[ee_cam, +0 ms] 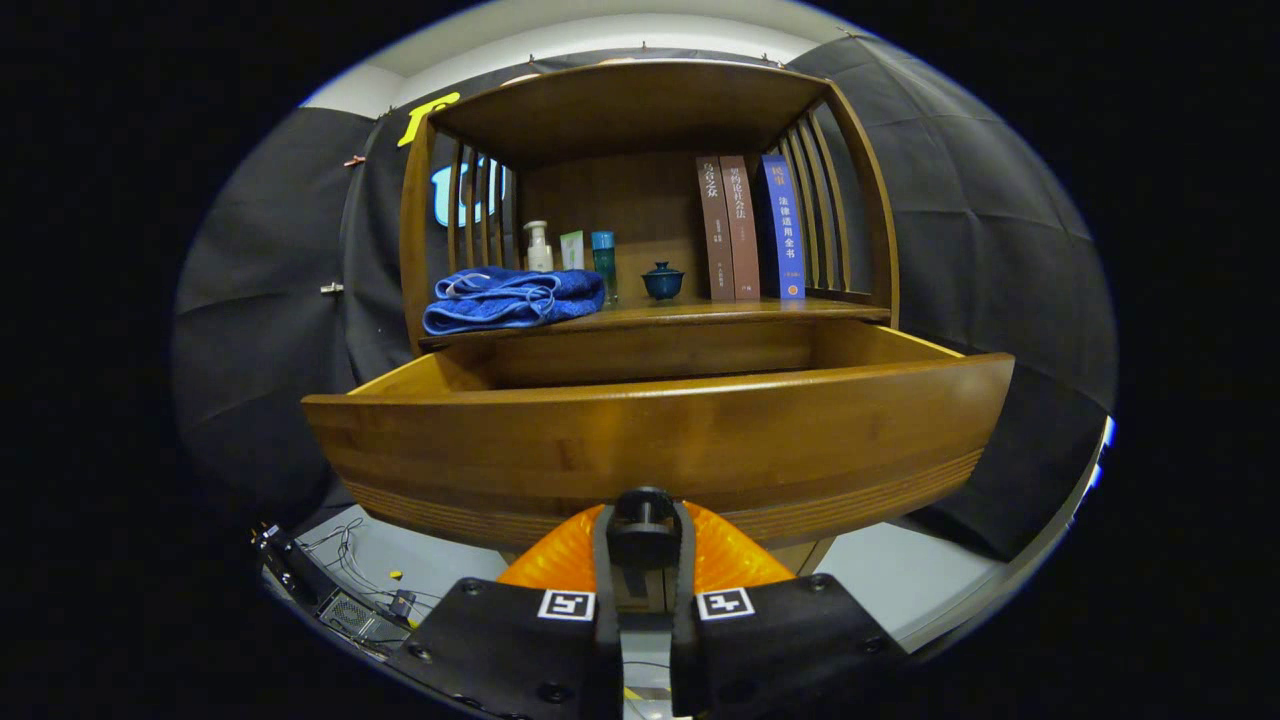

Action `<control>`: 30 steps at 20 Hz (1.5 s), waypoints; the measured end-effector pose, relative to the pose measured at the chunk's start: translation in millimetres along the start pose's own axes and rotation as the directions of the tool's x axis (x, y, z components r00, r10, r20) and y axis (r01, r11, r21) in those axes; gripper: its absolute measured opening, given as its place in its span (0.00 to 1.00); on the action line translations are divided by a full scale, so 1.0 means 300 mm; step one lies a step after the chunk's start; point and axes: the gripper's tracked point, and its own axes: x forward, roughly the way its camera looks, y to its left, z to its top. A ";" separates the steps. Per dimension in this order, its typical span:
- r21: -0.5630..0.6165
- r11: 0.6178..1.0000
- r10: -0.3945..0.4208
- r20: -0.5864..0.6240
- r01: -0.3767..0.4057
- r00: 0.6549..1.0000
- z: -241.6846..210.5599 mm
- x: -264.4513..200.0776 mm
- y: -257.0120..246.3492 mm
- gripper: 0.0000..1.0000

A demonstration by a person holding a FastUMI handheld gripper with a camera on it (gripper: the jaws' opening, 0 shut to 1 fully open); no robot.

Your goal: Pull open the drawer, take out the items inside it, and place them on the countertop above the cabinet.

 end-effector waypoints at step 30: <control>-0.033 0.999 -0.053 -0.584 0.042 0.810 0.259 0.414 -0.016 0.99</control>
